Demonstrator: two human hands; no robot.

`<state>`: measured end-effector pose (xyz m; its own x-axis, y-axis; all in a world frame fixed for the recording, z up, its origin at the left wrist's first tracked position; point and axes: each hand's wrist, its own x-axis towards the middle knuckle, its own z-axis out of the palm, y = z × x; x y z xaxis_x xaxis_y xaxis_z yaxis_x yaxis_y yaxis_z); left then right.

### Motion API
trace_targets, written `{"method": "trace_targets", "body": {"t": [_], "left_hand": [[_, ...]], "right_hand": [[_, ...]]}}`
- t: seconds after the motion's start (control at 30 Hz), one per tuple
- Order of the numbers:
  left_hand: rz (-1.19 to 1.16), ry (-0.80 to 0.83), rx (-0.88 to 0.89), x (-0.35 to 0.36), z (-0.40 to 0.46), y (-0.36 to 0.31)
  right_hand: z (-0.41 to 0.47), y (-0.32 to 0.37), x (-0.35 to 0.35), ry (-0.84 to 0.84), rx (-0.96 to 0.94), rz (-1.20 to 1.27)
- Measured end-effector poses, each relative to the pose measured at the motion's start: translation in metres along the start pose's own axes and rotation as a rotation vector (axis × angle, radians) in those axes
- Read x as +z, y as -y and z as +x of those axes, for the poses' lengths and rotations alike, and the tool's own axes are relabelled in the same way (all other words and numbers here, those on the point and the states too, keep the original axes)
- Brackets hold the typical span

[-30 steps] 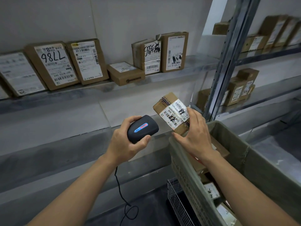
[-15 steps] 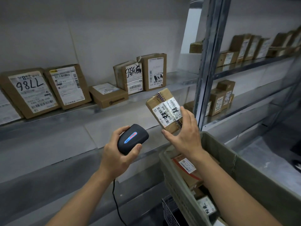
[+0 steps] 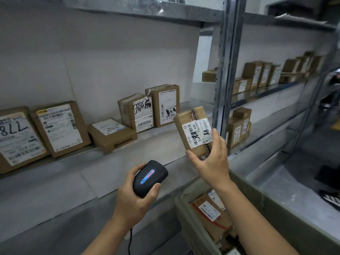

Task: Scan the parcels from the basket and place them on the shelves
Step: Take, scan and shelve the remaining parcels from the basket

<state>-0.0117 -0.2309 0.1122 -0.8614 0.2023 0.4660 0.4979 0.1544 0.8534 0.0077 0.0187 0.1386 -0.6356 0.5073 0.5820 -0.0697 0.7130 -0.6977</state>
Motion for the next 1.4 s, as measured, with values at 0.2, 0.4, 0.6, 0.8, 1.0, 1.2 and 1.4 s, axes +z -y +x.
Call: {"method": "trace_targets", "body": {"t": [0.2, 0.4, 0.6, 0.8, 1.0, 1.2, 1.4], "left_hand": [[-0.041, 0.004, -0.017, 0.015, 0.018, 0.008], [-0.027, 0.004, -0.046, 0.035, 0.045, 0.018], [0.014, 0.002, -0.055, 0.060, 0.076, 0.027], [0.030, 0.029, -0.073, 0.080, 0.095, 0.036], [0.076, 0.018, -0.091, 0.091, 0.104, 0.046], [0.123, 0.034, -0.111, 0.098, 0.107, 0.061], [0.105, 0.064, -0.117, 0.097, 0.112, 0.062]], "right_hand": [[0.040, -0.002, 0.001, -0.043, 0.049, 0.045], [0.093, -0.015, 0.017, -0.056, 0.088, 0.093], [0.146, -0.031, 0.038, -0.063, 0.104, 0.218], [0.182, -0.044, 0.062, 0.008, 0.063, 0.334], [0.192, -0.057, 0.089, 0.051, -0.023, 0.368], [0.191, -0.063, 0.105, 0.069, -0.075, 0.323], [0.191, -0.065, 0.106, 0.074, -0.075, 0.278]]}}
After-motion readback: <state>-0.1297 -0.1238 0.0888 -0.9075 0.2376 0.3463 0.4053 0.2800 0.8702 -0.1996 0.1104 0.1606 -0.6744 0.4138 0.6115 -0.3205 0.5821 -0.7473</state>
